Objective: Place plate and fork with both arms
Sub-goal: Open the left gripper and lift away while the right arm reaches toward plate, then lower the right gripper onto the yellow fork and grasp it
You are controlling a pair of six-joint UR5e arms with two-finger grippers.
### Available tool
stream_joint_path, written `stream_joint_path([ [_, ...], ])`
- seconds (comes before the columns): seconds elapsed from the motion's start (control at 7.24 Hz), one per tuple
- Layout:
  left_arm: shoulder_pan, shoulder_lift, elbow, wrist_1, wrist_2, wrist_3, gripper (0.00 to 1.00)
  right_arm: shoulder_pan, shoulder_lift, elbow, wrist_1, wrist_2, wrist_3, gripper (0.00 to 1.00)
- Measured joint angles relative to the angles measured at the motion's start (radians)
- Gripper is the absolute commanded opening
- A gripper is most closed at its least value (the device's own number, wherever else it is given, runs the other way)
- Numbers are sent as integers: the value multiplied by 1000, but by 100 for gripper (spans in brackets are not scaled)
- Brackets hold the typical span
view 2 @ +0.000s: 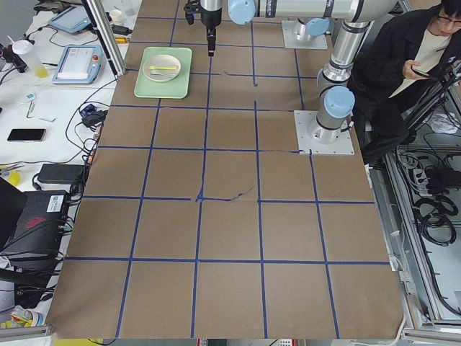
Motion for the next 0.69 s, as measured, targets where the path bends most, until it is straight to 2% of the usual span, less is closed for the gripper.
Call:
stream_joint_path([
  [0.28,0,-1,-1,-2,0,2,100,59,157,-82,-126,9,40,100],
  [0.55,0,-1,-2,-1,-3,2,100,126,409,-261,-187,1,127,100],
  [0.69,0,1,-3,-1,-5,2,100,150,524,-360,-195,-6,166,93],
])
